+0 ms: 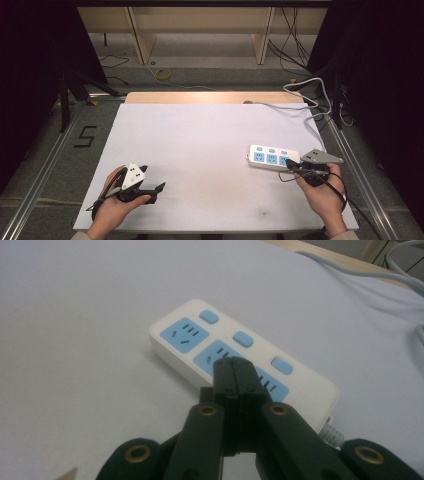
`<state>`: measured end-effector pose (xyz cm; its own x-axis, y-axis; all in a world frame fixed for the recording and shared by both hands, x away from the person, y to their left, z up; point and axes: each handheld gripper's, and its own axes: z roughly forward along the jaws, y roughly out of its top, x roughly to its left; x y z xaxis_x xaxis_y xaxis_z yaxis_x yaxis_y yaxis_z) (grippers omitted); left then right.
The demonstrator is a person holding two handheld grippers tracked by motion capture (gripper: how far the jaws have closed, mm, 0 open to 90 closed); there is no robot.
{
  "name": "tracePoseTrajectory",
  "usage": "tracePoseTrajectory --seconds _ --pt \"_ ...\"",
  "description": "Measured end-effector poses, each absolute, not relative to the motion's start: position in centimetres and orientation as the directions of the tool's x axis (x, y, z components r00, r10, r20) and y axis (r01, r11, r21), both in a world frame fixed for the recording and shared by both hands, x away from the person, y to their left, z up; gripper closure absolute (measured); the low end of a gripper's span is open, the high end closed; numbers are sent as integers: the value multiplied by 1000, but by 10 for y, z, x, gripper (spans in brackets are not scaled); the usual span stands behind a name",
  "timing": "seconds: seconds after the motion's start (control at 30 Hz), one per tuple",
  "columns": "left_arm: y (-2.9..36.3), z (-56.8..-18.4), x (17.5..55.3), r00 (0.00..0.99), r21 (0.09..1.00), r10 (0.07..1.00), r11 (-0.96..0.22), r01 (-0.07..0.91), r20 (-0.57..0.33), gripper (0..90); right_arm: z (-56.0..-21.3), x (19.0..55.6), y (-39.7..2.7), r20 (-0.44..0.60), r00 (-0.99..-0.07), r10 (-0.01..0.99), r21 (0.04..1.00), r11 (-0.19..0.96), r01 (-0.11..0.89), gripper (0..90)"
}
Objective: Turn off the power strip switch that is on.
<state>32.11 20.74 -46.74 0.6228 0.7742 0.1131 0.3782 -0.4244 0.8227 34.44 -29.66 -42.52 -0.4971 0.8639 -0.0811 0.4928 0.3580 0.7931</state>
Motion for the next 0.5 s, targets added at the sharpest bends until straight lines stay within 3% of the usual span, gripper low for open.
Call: tracePoseTrajectory --seconds 0.5 --pt "207 -467 321 622 820 773 -433 375 124 174 -420 362 -302 -73 -465 882 777 342 528 900"
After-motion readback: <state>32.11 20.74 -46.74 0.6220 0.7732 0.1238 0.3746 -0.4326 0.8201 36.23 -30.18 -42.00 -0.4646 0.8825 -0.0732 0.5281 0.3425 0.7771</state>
